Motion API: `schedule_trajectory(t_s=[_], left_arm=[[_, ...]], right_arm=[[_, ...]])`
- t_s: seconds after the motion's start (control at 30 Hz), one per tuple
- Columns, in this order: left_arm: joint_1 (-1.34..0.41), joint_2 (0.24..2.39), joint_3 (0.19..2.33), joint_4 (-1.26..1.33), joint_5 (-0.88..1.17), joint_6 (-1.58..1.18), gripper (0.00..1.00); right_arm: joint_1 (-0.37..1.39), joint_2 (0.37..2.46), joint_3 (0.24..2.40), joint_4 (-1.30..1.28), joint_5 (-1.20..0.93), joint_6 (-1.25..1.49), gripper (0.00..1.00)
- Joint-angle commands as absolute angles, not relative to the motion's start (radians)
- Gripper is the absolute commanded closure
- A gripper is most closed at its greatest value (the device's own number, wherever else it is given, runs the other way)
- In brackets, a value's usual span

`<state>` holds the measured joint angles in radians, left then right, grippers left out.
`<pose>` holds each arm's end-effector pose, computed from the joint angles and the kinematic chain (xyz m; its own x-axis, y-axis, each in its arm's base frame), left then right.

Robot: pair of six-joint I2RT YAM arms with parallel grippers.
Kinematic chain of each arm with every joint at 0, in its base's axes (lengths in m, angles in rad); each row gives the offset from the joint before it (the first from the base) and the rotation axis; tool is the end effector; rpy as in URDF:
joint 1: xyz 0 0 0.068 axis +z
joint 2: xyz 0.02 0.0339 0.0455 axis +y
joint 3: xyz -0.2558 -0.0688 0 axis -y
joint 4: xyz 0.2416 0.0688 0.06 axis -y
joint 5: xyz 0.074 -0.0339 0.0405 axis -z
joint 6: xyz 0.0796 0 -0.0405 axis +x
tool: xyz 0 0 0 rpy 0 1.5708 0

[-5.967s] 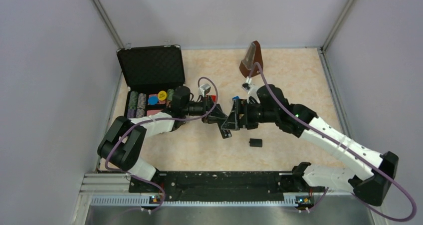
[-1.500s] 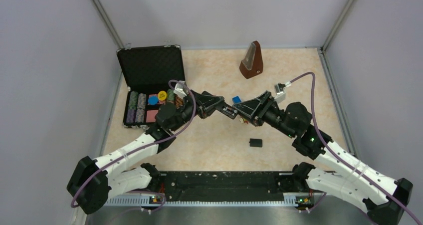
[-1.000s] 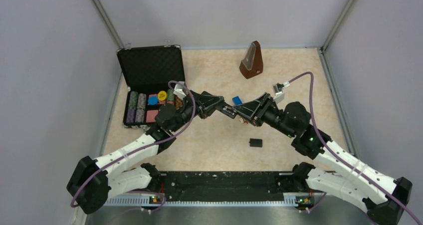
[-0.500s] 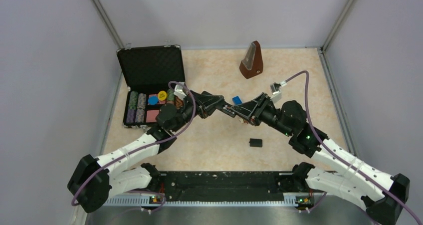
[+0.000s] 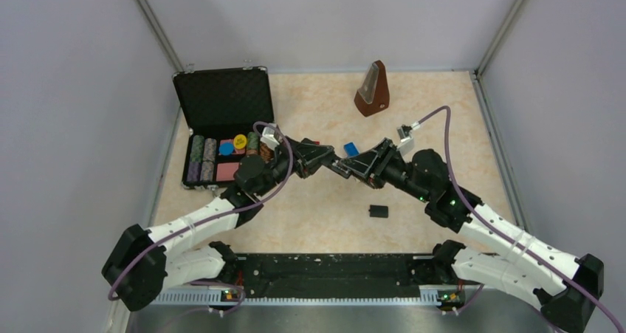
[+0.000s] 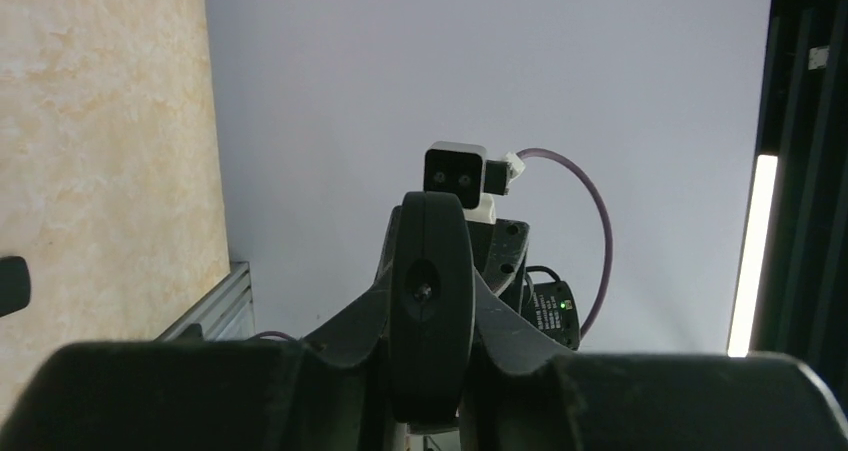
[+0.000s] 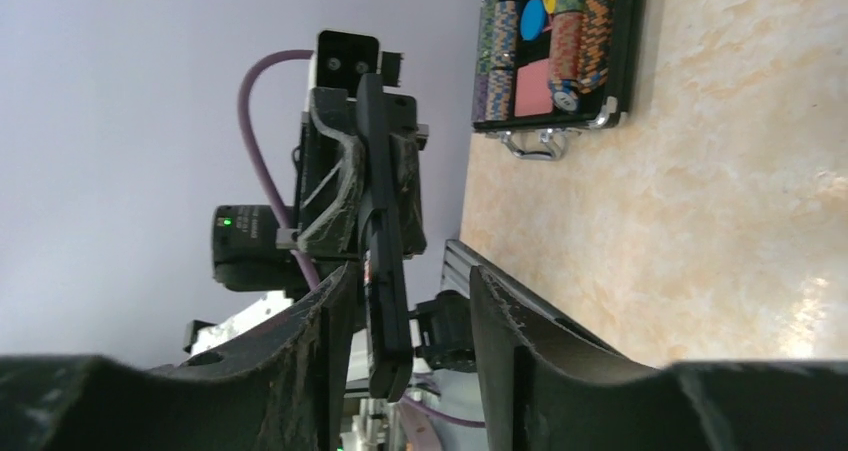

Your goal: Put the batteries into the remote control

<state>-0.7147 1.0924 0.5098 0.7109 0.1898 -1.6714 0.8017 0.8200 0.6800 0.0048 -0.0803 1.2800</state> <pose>0.2076 -0.2000 0.2772 -0.7907 -0.6075 0.0756 0.0173 -0.1456 -0.9892 0.1658 0.1805 0.3056 -0.7660 0.5817 -0.2737 -0.1314 0.2752 0.9524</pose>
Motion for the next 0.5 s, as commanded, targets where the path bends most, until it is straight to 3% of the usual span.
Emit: schedule_trajectory(t_s=[0.0,0.07,0.17,0.47], left_arm=[[-0.723,1.028,0.571,0.667,0.237,-1.531,1.00],[-0.723,1.010,0.581,0.603,0.244,-1.454,1.00],[-0.722,0.993,0.598,0.521,0.267,-1.326,1.00],[-0.712,0.946,0.688,0.237,0.393,-0.979,1.00]], right_arm=[[0.793,0.798,0.704,-0.045,-0.083,1.255,0.44],[0.793,0.796,0.730,-0.062,-0.098,1.229,0.27],[0.792,0.784,0.764,-0.070,-0.123,1.174,0.16],[0.771,0.780,0.910,-0.383,-0.077,0.958,0.14]])
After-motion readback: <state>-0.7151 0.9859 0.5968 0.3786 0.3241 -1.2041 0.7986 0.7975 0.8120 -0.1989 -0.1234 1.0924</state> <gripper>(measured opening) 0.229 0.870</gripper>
